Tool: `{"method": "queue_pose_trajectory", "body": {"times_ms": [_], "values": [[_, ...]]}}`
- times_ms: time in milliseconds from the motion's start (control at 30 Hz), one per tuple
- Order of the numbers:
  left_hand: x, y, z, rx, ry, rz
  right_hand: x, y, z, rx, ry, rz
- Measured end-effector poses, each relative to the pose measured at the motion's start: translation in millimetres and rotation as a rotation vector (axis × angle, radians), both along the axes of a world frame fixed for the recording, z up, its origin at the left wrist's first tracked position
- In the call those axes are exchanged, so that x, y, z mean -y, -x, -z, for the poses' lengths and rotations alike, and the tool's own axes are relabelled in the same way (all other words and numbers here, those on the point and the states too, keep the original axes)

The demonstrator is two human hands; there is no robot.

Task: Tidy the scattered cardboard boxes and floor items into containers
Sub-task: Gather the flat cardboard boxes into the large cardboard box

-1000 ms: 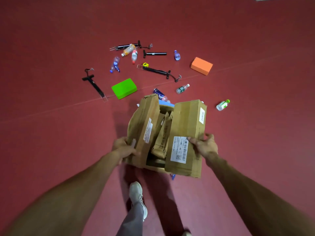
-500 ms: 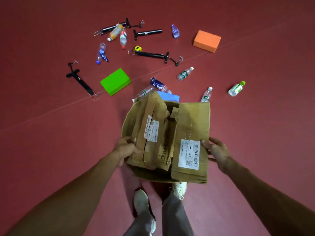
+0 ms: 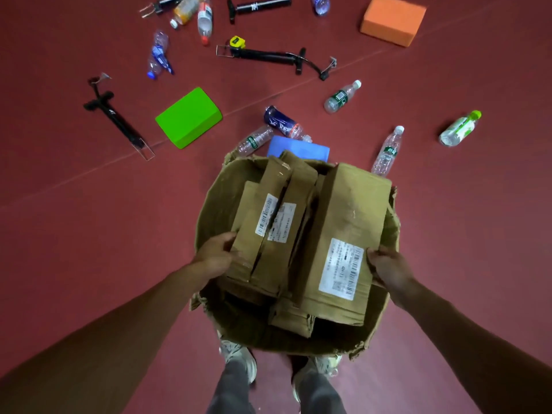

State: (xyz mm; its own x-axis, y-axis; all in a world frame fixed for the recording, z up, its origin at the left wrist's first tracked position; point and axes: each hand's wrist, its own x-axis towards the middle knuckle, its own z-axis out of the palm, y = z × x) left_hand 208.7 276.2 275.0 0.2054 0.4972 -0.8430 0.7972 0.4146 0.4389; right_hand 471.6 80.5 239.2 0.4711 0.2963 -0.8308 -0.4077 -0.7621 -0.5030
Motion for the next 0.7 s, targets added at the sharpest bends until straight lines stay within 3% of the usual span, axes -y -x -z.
{"method": "queue_pose_trajectory", "body": {"times_ms": [100, 200, 367, 533, 700], "values": [[0, 4, 32, -0.097, -0.1, 0.071, -12, 8, 24, 0.167, 0.074, -0.011], [7, 0, 38, -0.111, -0.105, 0.113, -20, 15, 34, 0.181, 0.084, 0.058], [5, 3, 35, -0.138, -0.036, 0.181, -22, 21, 25, 0.228, 0.096, -0.077], [-3, 9, 26, -0.141, -0.122, 0.141, -17, 20, 16, 0.307, 0.205, -0.103], [0, 2, 19, -0.117, -0.11, 0.138, -12, 29, 6, 0.089, 0.06, 0.102]]}}
